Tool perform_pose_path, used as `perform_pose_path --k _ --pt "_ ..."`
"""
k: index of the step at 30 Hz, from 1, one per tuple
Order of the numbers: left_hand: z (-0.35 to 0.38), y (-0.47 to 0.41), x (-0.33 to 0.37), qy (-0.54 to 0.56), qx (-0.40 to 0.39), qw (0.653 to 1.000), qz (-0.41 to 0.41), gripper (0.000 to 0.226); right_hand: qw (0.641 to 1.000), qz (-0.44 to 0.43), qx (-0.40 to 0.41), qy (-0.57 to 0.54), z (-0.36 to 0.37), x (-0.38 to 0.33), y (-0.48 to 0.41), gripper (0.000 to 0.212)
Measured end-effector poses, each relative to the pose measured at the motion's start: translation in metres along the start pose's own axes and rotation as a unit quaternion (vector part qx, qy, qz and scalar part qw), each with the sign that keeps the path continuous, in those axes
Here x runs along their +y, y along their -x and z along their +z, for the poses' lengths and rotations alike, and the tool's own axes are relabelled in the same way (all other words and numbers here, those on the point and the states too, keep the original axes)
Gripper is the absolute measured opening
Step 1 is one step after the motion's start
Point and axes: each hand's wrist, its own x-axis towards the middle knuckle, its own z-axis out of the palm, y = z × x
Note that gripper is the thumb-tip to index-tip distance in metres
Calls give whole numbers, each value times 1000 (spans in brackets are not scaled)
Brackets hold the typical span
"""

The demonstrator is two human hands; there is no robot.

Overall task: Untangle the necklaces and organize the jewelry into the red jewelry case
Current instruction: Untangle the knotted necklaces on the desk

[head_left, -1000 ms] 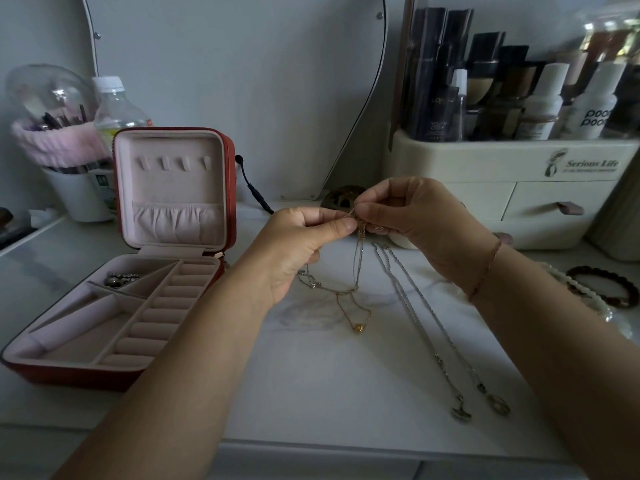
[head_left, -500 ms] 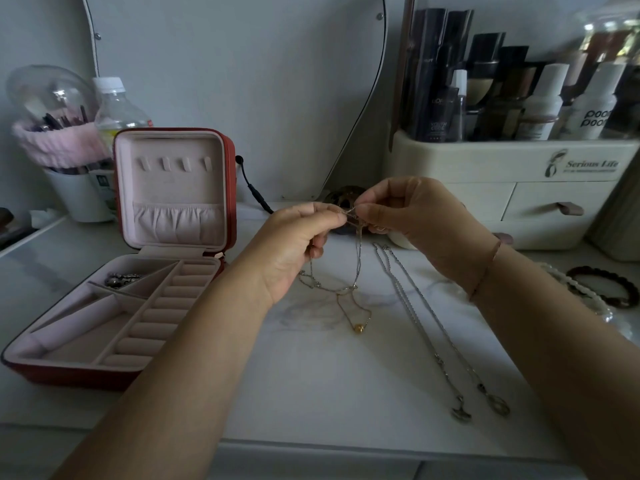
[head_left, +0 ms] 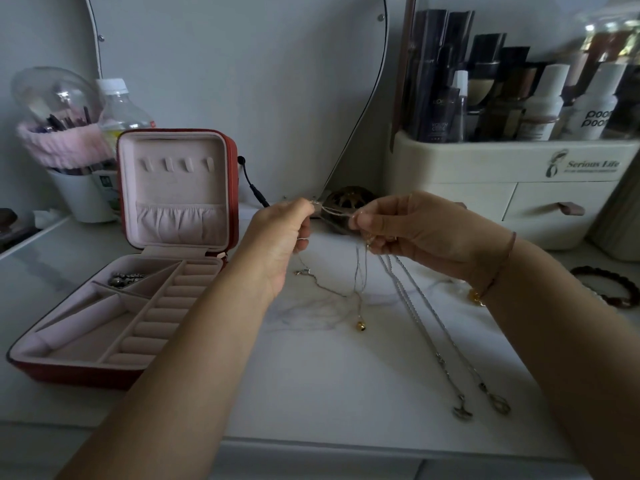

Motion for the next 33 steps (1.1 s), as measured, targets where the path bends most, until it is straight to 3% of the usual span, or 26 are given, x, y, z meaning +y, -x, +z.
perform_pose_path --k 7,16,22,27,30,33 --pt "-5 -6 -6 -79 57 995 -15 10 957 -66 -65 -274 -6 -6 1 14" --pt "-8 -10 -9 -82 89 991 -50 20 914 -137 -67 -377 -13 -12 3 18" --pt "-9 -14 -10 3 104 991 -87 19 897 -156 -90 -404 -15 -15 6 23" --pt "-9 -11 -6 193 48 970 -143 15 887 -129 -203 -394 -12 -12 5 18" --pt "-9 -10 -2 309 14 938 -158 18 875 -106 -256 -396 -12 -10 3 38" --pt "-9 -10 -1 303 0 941 -151 23 879 -114 -261 -381 -15 -9 2 53"
